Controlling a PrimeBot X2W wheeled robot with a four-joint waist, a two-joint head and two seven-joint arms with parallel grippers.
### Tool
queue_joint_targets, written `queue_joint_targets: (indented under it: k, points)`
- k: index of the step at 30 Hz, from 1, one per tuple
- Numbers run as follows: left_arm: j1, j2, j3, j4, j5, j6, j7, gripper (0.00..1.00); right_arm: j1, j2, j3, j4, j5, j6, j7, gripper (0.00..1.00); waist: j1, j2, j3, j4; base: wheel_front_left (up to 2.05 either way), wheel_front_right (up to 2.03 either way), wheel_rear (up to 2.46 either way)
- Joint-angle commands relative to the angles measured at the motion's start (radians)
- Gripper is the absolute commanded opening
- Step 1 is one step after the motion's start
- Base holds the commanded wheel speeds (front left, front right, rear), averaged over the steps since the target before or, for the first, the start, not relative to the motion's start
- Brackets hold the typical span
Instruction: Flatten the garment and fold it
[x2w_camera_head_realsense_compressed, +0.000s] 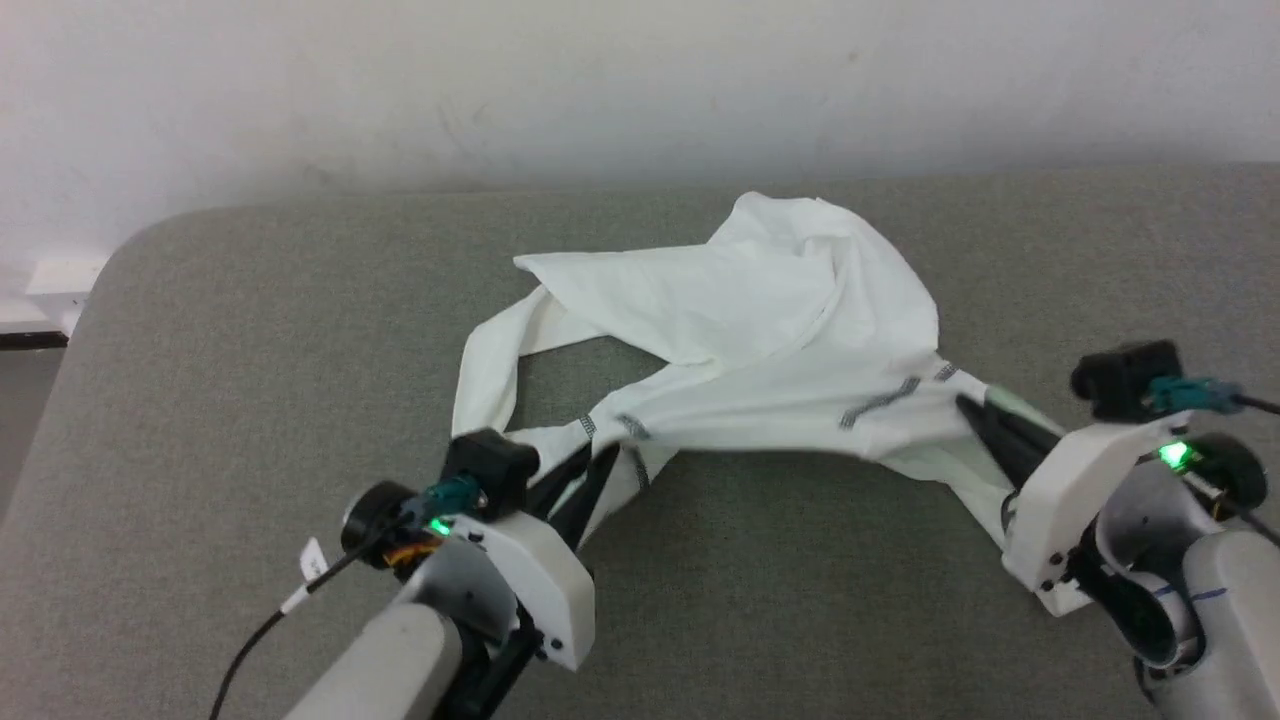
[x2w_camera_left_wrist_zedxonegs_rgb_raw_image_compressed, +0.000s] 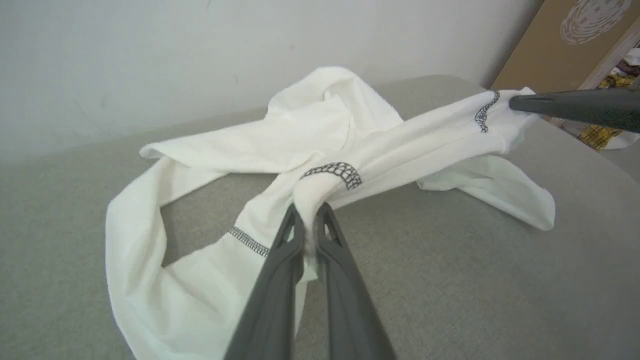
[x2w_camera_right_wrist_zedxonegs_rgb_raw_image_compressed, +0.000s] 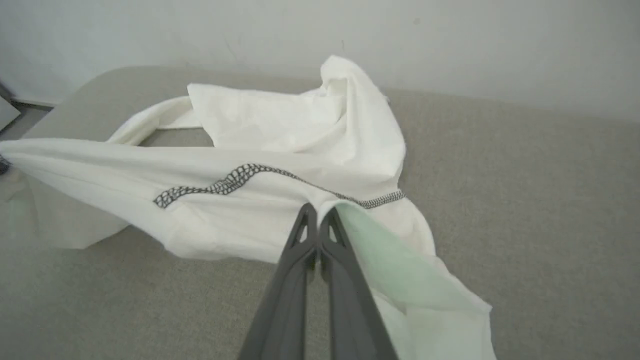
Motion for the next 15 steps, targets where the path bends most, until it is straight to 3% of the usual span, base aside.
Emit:
queue_joint_targets:
  k: [1,7,15]
  points:
    - [-0.031,0.012,0.022,-0.025,0.013,0.015,-0.021,0.0,-0.004,0.0,-0.028,-0.031,-0.023,-0.001,-0.017,0.0,-0.0001,0.0001,-0.019,-0.009,0.0,0.0,0.0]
    - [-0.149,0.028,0.116,-0.199,0.064,0.072,-0.114,0.0,-0.051,0.054,-0.166,-0.281,-0.13,-0.001,-0.084,0.0,-0.0001,0.0001,-0.05,-0.02,0.0,0.0,0.0]
    - [-0.397,0.059,0.211,-0.361,0.148,0.103,-0.149,0.0,-0.25,0.081,-0.251,-0.511,-0.2,-0.001,-0.079,0.0,-0.0001,0.0001,-0.07,-0.024,0.0,0.0,0.0]
